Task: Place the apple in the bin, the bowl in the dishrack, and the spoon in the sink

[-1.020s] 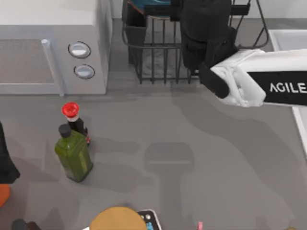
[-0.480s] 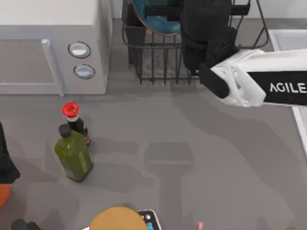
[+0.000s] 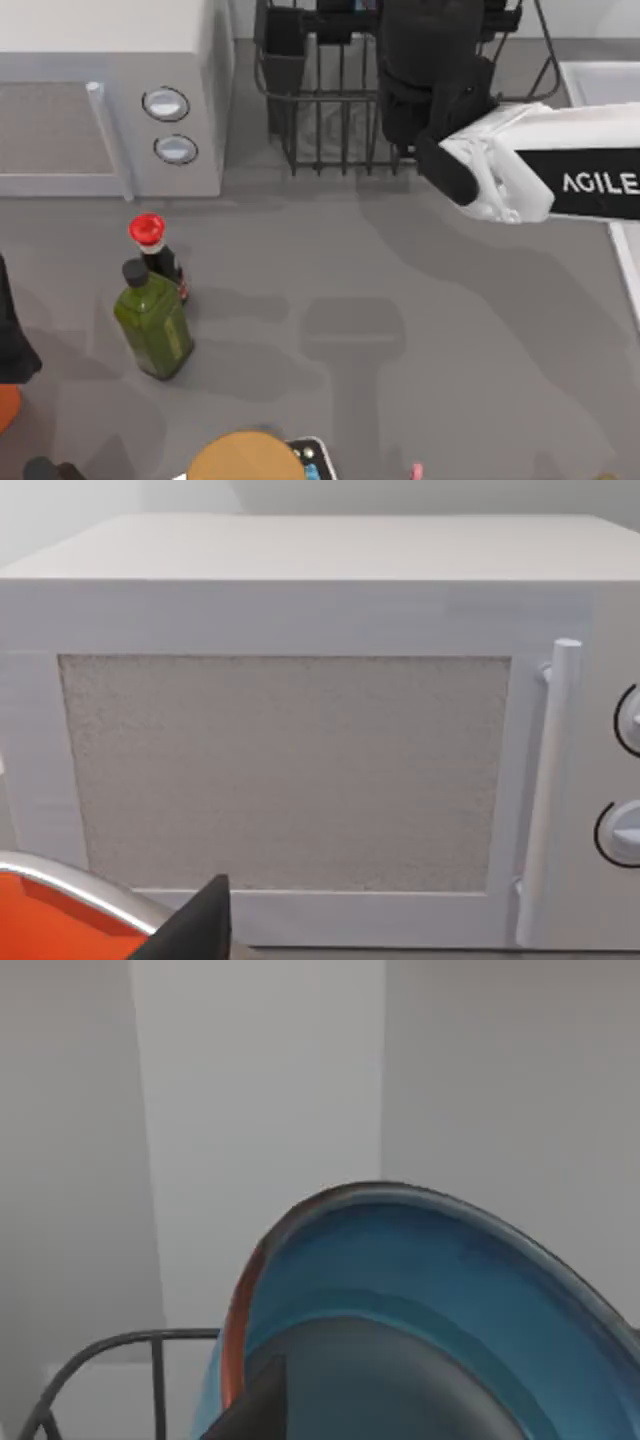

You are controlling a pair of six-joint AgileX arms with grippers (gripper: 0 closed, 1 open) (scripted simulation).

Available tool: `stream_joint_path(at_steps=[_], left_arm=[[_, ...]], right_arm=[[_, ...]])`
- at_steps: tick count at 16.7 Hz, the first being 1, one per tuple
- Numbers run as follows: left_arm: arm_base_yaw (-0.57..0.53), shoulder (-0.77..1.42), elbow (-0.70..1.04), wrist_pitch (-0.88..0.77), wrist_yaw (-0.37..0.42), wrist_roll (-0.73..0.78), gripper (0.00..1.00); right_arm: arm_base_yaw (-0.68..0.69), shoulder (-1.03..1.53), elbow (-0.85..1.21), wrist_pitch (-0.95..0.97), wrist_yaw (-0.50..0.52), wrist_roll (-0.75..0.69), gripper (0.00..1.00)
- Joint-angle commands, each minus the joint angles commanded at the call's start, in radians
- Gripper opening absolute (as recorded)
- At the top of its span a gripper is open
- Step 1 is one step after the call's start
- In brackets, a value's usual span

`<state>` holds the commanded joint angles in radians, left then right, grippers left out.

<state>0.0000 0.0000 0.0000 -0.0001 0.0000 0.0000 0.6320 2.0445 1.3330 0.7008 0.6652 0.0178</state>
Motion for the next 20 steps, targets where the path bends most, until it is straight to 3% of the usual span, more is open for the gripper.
stream_joint_path(at_steps=[11,20], left_arm=[[0.0,0.0,0.0,0.0,0.0,0.0,1.0],[0.0,0.0,0.0,0.0,0.0,0.0,1.0]], right_arm=[[-0.017,-0.051,-0.038,-0.02,-0.018,0.0,1.0],[-0.206,-0.641,-0.416,-0.218,-0.199,-0.005,1.0]])
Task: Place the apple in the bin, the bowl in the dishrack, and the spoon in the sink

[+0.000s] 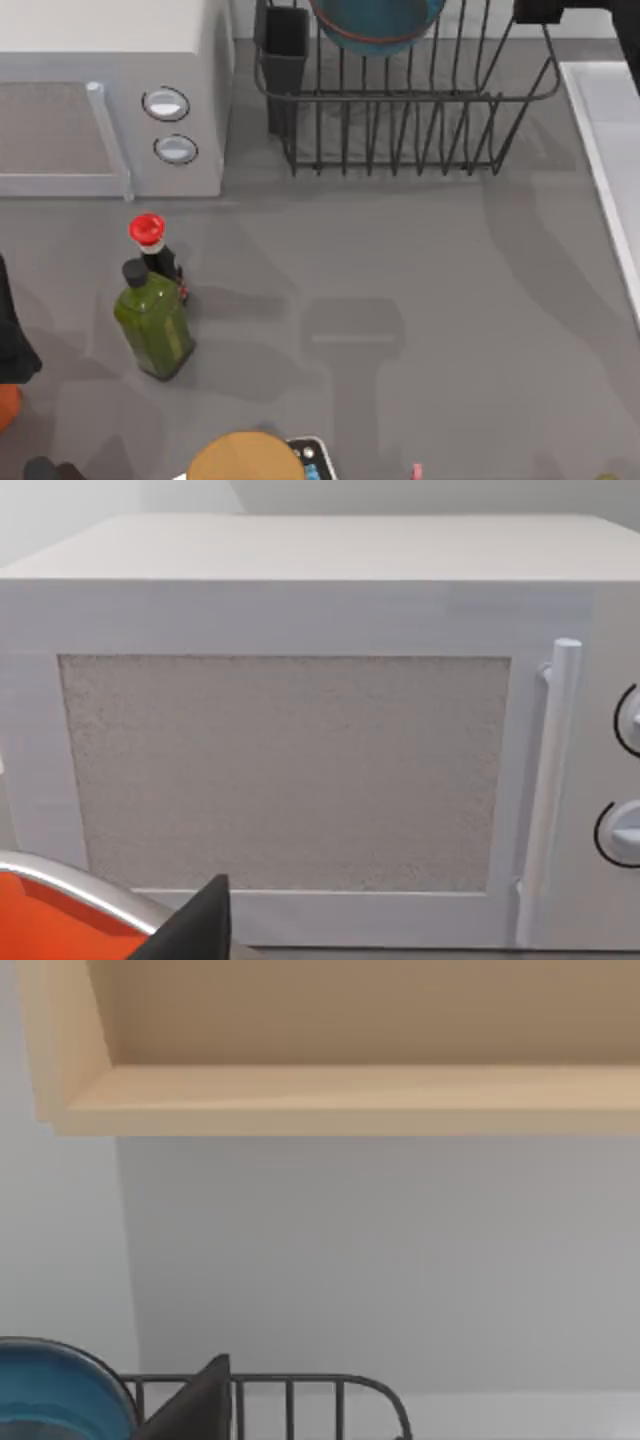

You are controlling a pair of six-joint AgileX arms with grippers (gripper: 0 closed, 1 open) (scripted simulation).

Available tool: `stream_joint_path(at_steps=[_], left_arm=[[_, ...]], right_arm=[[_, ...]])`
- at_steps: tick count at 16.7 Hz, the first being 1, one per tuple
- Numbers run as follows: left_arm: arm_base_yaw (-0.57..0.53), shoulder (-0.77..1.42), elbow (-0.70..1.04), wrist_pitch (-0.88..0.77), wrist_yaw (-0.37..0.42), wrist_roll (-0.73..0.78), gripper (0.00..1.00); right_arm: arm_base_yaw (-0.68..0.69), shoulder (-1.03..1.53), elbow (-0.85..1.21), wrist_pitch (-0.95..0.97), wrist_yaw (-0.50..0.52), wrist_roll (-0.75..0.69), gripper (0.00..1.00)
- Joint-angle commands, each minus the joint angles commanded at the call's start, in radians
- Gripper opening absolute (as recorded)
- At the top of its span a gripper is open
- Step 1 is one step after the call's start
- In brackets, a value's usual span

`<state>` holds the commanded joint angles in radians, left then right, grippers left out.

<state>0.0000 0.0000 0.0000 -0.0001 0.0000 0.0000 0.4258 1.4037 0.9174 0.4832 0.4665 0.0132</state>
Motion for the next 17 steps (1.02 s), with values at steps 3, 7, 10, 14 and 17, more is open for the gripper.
stream_joint_path(at_steps=[3,7,10,14,17], left_arm=[[0.0,0.0,0.0,0.0,0.0,0.0,1.0],[0.0,0.0,0.0,0.0,0.0,0.0,1.0],[0.0,0.0,0.0,0.0,0.0,0.0,1.0],[0.0,0.0,0.0,0.0,0.0,0.0,1.0],[0.0,0.0,0.0,0.0,0.0,0.0,1.0]], right_arm=[[-0.089,-0.277,-0.192,-0.103,-0.093,-0.005,1.0],[-0.213,-0.728,-0.46,-0.247,-0.226,-0.012,1.0],[-0.298,-1.026,-0.647,-0.344,-0.32,-0.014,1.0],[-0.386,-1.295,-0.835,-0.44,-0.42,-0.014,1.0],[-0.422,-1.392,-0.909,-0.479,-0.461,-0.013,1.0]])
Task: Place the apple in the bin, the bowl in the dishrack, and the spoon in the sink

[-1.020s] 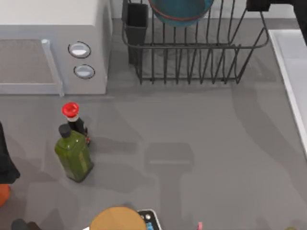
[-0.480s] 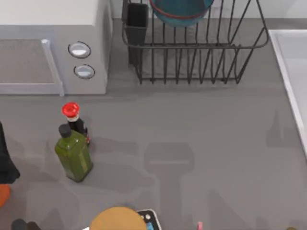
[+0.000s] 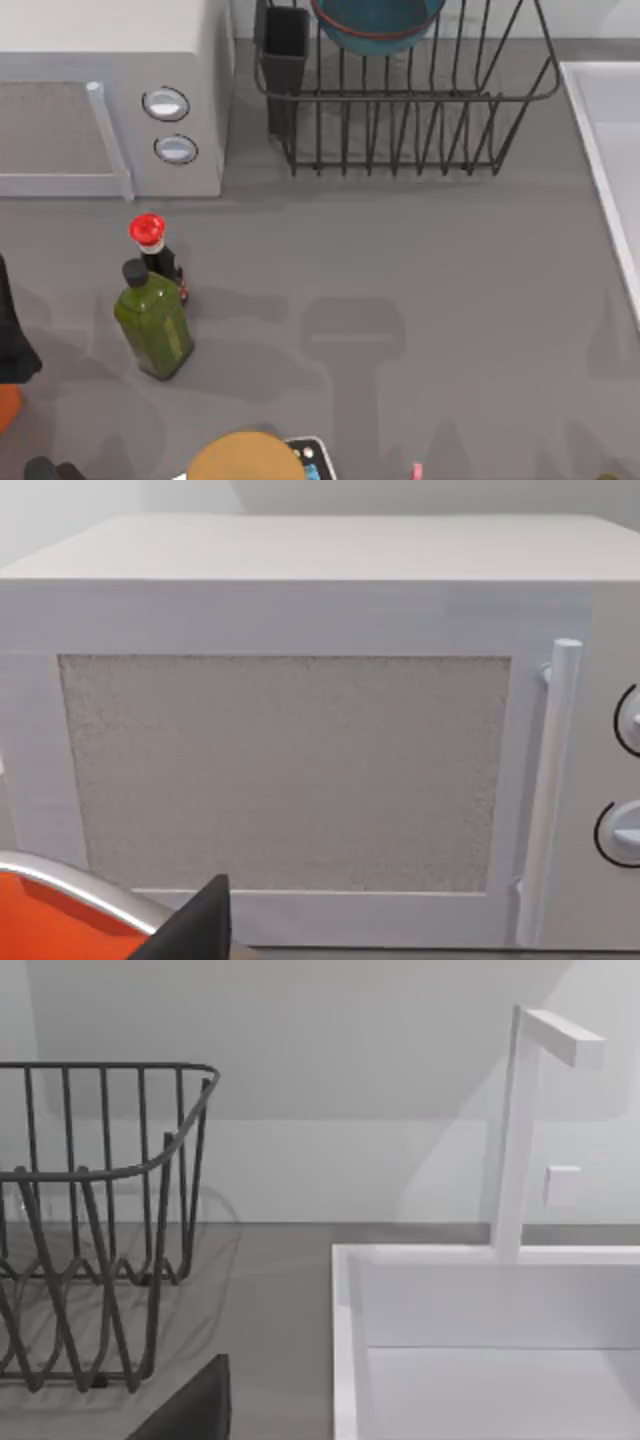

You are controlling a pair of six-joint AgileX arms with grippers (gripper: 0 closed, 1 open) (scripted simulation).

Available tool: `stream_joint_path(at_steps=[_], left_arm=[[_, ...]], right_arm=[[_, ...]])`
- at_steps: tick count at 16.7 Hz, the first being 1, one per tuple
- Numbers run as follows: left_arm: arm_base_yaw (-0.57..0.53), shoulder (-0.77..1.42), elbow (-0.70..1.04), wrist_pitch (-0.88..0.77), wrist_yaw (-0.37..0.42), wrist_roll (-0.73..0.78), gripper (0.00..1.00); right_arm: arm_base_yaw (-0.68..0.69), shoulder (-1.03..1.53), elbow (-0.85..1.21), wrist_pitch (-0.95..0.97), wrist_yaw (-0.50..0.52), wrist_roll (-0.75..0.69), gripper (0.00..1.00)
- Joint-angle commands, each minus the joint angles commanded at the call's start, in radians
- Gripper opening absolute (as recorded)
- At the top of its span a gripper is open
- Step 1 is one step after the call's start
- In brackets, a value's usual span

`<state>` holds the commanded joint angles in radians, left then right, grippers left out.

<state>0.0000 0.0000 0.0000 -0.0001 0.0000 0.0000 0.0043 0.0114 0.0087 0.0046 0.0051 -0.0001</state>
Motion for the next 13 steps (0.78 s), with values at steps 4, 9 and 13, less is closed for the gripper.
stream_joint_path(at_steps=[4,9,13], left_arm=[[0.0,0.0,0.0,0.0,0.0,0.0,1.0],[0.0,0.0,0.0,0.0,0.0,0.0,1.0],[0.0,0.0,0.0,0.0,0.0,0.0,1.0]], right_arm=[[-0.004,-0.011,-0.009,-0.005,-0.005,0.0,1.0],[-0.007,0.018,0.005,-0.026,-0.008,-0.03,1.0],[-0.047,0.169,0.077,-0.154,-0.024,-0.217,1.0]])
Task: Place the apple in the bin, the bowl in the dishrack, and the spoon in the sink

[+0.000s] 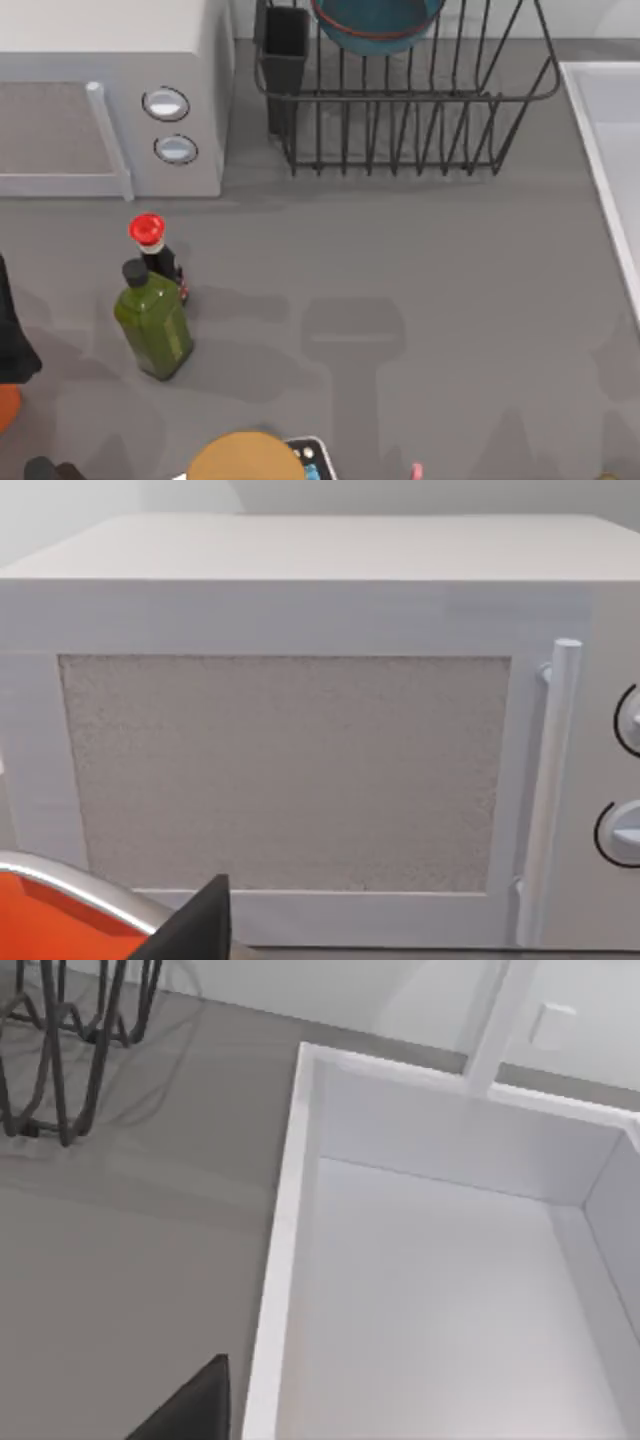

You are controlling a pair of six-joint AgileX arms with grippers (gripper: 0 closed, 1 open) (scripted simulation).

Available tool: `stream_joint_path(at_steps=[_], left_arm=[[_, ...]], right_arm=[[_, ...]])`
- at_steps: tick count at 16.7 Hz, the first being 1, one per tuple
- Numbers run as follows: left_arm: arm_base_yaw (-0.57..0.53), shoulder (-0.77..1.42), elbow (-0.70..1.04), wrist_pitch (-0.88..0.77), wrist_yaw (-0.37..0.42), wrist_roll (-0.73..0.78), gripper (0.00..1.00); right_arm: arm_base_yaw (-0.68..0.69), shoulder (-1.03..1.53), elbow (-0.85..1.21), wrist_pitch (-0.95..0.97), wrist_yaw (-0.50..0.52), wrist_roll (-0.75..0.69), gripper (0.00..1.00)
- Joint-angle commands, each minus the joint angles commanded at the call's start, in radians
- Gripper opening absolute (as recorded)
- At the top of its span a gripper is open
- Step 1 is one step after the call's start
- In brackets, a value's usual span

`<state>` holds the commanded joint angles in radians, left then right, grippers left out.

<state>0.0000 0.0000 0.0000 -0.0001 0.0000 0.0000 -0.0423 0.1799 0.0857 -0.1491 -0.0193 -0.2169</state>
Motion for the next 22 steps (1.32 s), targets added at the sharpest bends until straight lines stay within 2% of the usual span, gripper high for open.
stream_joint_path(at_steps=[5,11,14,18,22], left_arm=[[0.0,0.0,0.0,0.0,0.0,0.0,1.0],[0.0,0.0,0.0,0.0,0.0,0.0,1.0],[0.0,0.0,0.0,0.0,0.0,0.0,1.0],[0.0,0.0,0.0,0.0,0.0,0.0,1.0],[0.0,0.0,0.0,0.0,0.0,0.0,1.0]], right_arm=[[-0.089,0.308,0.165,-0.247,-0.012,-0.455,1.0],[-0.207,0.711,0.406,-0.574,0.012,-1.24,1.0],[-0.255,0.883,0.517,-0.716,0.027,-1.574,1.0],[-0.306,1.046,0.647,-0.848,0.032,-1.892,1.0],[-0.34,1.129,0.727,-0.913,0.026,-2.06,1.0]])
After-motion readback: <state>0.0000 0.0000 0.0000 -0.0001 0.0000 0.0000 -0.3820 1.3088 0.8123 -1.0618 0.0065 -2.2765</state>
